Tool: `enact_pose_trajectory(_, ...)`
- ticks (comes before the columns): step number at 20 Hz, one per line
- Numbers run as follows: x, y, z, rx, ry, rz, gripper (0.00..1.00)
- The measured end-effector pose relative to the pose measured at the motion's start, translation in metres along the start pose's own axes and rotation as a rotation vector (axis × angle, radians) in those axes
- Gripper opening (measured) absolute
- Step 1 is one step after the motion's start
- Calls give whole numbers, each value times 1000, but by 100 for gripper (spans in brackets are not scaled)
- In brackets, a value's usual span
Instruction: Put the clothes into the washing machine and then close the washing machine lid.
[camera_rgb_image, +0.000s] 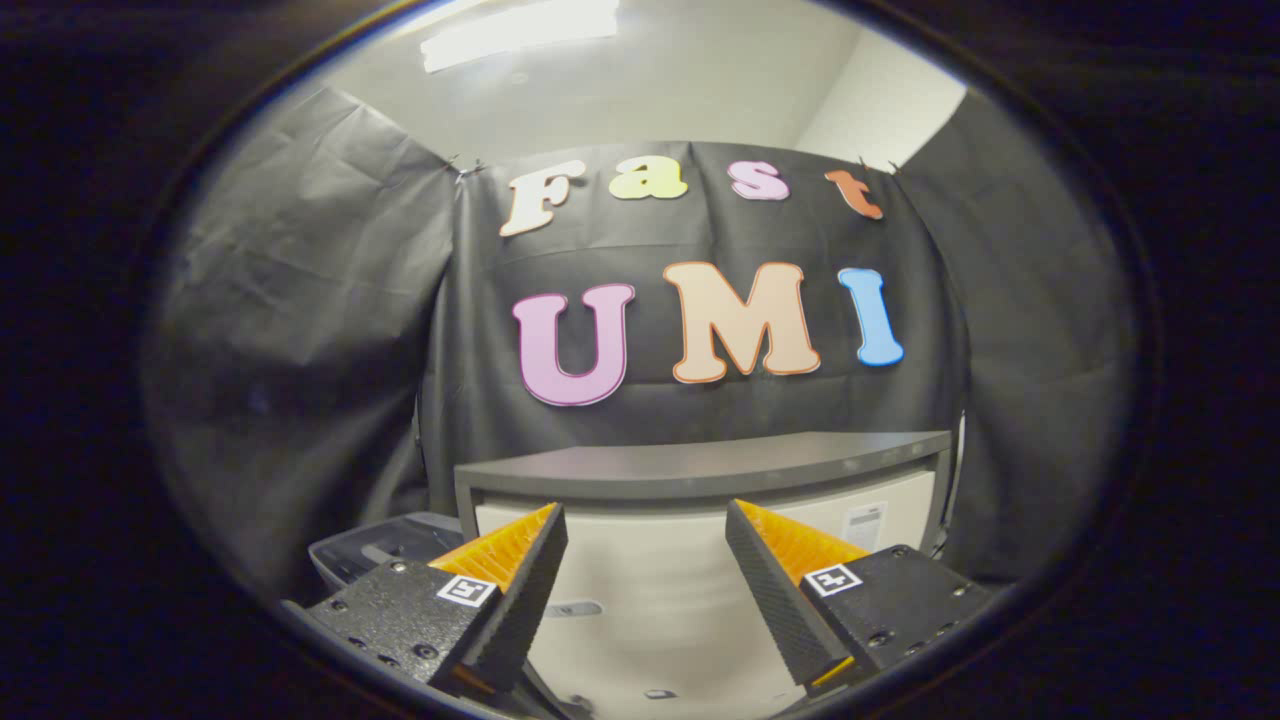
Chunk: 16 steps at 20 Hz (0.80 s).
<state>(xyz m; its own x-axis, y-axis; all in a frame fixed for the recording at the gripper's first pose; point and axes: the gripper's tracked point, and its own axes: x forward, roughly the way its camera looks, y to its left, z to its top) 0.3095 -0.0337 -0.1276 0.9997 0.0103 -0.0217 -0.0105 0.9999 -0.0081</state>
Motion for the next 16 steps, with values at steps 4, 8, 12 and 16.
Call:
enact_pose_trajectory(4, -32, 7, -24, -78, -9, 35, 96)
enact_pose_trajectory(8, -48, 11, -35, -1, -14, 51, 96)
enact_pose_trajectory(12, -54, 3, -40, -12, -16, 37, 96)
enact_pose_trajectory(16, -62, 1, -50, -32, 15, 44, 96)
